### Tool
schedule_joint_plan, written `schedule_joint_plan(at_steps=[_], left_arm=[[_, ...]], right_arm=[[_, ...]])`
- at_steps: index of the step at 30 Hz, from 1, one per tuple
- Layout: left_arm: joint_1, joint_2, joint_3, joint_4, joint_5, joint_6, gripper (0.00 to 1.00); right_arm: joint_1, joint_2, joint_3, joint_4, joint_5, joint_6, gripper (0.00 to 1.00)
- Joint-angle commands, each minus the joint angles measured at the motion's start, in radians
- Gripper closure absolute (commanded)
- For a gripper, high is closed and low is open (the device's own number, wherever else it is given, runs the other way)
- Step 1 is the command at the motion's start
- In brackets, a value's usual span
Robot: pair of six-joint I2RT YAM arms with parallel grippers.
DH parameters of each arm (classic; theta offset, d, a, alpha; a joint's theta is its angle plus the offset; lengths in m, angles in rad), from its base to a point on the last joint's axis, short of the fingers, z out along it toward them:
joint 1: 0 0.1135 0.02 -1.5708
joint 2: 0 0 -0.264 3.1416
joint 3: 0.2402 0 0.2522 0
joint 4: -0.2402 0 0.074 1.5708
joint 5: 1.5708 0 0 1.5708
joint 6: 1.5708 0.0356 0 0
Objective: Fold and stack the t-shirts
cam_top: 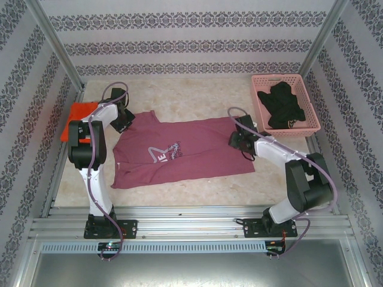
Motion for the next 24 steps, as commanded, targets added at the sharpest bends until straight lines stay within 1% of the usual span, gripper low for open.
schedule_joint_plan(at_steps=[1,5,8,13,17,21,24], left_arm=[[0.015,-0.036,0.019,-0.011,0.004,0.016,1.0],[0.015,-0.044,0.011,-0.015,-0.008,0.021,1.0],[0.015,-0.047,0.004,-0.009,-0.004,0.02,1.0],[0.015,-0.042,0.006,-0.009,0.002,0.024,1.0],[0.015,-0.037,0.011,-0.008,0.008,0.023,1.0],[0.017,-0.033,0.011,-0.005,0.009,0.025,1.0],[0.018,-0.029,0.008,0.0,0.01,0.024,1.0]], right_arm=[[-0.043,0.114,0.156,0.011,0.045,0.0,0.52],[-0.07,0.288,0.363,-0.074,0.081,0.066,0.52],[-0.072,0.404,0.509,-0.136,0.112,0.105,0.54],[-0.077,0.55,0.697,-0.216,0.152,0.14,0.58],[-0.077,0.67,0.862,-0.336,0.167,0.157,0.62],[-0.076,0.732,0.931,-0.381,0.15,0.144,0.63],[-0.075,0.753,0.946,-0.381,0.143,0.13,0.63]])
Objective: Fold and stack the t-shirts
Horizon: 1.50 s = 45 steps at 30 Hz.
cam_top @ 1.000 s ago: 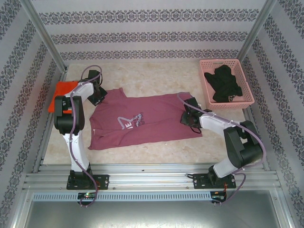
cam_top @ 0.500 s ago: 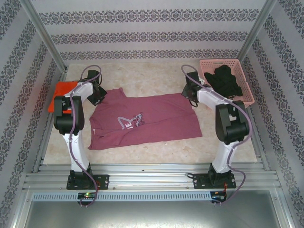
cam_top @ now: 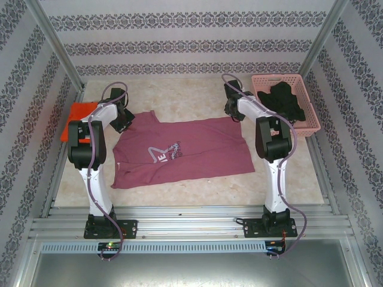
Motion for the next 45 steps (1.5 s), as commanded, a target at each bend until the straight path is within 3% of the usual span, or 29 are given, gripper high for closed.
schedule_joint_plan(at_steps=[1,8,18,29,39,45], left_arm=[[0.015,-0.026,0.008,0.001,0.007,0.022,1.0],[0.017,-0.019,0.003,0.007,0.016,0.02,1.0],[0.021,-0.02,-0.005,0.013,0.019,0.018,1.0],[0.023,-0.091,-0.017,0.043,0.029,0.03,1.0],[0.026,-0.213,-0.049,0.031,0.023,0.02,1.0],[0.024,-0.318,-0.131,0.028,0.074,0.003,1.0]], right_arm=[[-0.004,0.044,0.046,-0.067,0.008,-0.005,0.63],[-0.017,0.139,0.146,-0.145,-0.064,-0.039,0.69],[-0.013,0.104,0.132,-0.142,-0.046,-0.063,1.0],[-0.011,-0.171,-0.122,0.079,-0.048,-0.114,1.0],[-0.013,-0.412,-0.378,0.189,-0.09,-0.128,1.0],[-0.015,-0.578,-0.549,0.222,-0.107,-0.144,1.0]])
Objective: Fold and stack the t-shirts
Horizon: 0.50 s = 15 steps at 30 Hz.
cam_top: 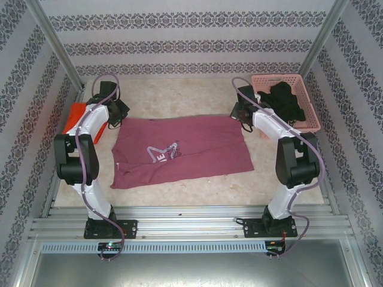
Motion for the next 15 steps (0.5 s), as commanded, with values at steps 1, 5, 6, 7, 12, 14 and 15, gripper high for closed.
schedule_joint_plan(at_steps=[1,5,6,7,12,14,15], left_arm=[[0.011,-0.073,-0.055,-0.003,0.031,-0.007,1.0],[0.01,-0.146,-0.127,-0.026,0.064,-0.006,1.0],[0.008,-0.164,-0.142,-0.035,0.07,-0.007,1.0],[0.007,-0.186,-0.162,-0.048,0.076,-0.004,1.0],[0.007,-0.3,-0.254,-0.118,0.077,0.018,1.0],[0.005,-0.347,-0.295,-0.132,0.079,0.013,1.0],[0.004,-0.369,-0.317,-0.138,0.082,0.009,1.0]], right_arm=[[-0.009,-0.112,-0.09,0.031,-0.017,-0.03,1.0],[-0.01,-0.187,-0.159,0.023,-0.036,-0.046,1.0],[-0.009,-0.201,-0.174,0.016,-0.038,-0.049,1.0],[-0.01,-0.217,-0.19,0.013,-0.039,-0.052,1.0],[-0.009,-0.29,-0.258,-0.016,-0.05,-0.06,1.0],[-0.008,-0.31,-0.279,-0.022,-0.05,-0.065,1.0],[-0.007,-0.318,-0.287,-0.028,-0.047,-0.066,1.0]])
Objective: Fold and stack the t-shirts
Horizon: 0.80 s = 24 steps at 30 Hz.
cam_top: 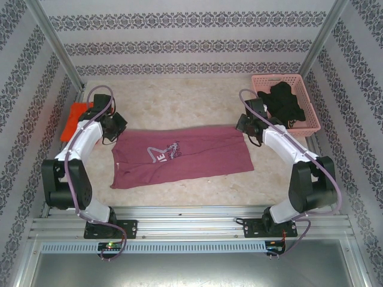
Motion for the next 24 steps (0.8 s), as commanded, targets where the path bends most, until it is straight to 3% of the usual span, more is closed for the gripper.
schedule_joint_plan(at_steps=[1,24], left_arm=[[0.004,-0.078,-0.063,-0.072,0.012,0.005,1.0],[0.002,-0.268,-0.16,-0.321,-0.024,0.034,1.0]], right_arm=[[-0.007,-0.044,-0.037,-0.031,-0.001,-0.02,1.0],[0.003,-0.115,-0.115,-0.108,-0.052,0.0,1.0]])
